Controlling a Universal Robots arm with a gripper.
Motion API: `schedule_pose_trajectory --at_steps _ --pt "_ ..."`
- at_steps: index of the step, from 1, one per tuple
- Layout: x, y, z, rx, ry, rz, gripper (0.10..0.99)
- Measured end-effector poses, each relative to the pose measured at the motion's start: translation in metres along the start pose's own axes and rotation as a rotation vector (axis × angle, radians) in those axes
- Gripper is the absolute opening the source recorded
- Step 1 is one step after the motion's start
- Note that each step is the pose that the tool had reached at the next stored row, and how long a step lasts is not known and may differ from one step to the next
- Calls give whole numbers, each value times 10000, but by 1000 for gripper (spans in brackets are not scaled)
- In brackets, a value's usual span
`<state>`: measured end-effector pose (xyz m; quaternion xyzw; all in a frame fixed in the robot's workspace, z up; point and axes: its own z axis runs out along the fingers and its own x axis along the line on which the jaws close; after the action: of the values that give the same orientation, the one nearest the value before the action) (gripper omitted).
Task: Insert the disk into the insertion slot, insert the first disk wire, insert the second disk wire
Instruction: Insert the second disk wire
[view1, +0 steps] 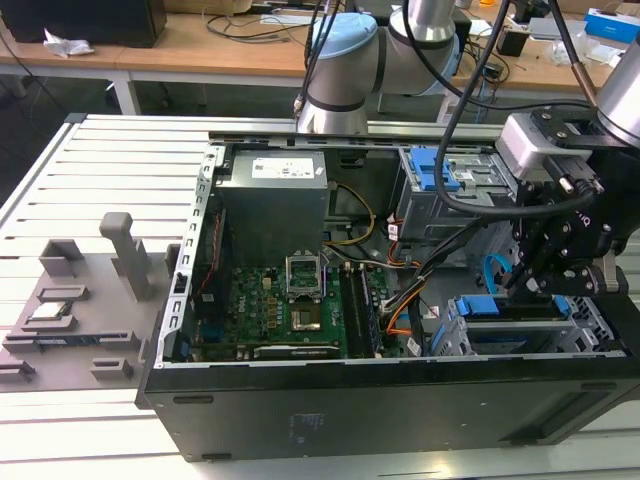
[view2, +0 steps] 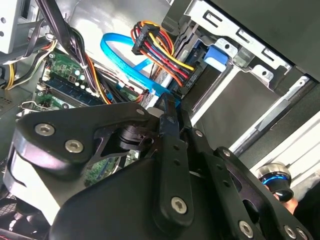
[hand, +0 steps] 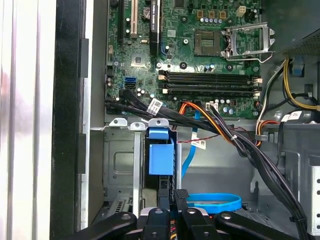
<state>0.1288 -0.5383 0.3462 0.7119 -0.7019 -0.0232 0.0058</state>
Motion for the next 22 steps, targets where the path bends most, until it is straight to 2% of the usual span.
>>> schedule_pose_trajectory --at_steps 10,22 --pt "3 2 53 -1 -14 1 161" --pt "2 1 69 1 -14 1 161"
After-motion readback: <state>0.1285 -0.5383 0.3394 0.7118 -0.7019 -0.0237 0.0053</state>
